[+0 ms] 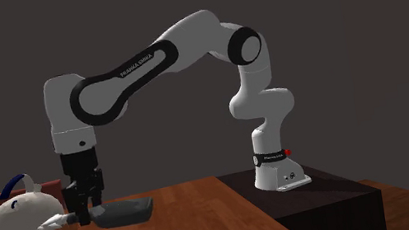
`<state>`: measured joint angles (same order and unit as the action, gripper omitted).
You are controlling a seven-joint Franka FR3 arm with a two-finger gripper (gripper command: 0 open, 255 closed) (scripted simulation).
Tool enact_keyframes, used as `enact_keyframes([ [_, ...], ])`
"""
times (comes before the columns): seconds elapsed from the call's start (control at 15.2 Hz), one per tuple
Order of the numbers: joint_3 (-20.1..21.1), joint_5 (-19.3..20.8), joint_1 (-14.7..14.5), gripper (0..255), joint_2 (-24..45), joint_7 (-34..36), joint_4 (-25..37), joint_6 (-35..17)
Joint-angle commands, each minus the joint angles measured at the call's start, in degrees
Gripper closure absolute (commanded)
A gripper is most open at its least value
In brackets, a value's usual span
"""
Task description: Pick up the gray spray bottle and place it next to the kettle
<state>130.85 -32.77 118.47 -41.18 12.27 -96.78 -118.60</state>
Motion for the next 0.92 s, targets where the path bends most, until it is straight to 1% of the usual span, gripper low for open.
enact_keyframes([
  [0.0, 0.7, -0.7, 0.4, 255, -0.9, -0.3, -0.2, -1.0],
  [0.53, 3.4, -3.5, 2.1, 255, -4.7, -1.7, -0.5, -4.8],
  [0.86, 3.4, -3.5, 2.1, 255, -4.7, -1.7, -0.5, -4.8],
])
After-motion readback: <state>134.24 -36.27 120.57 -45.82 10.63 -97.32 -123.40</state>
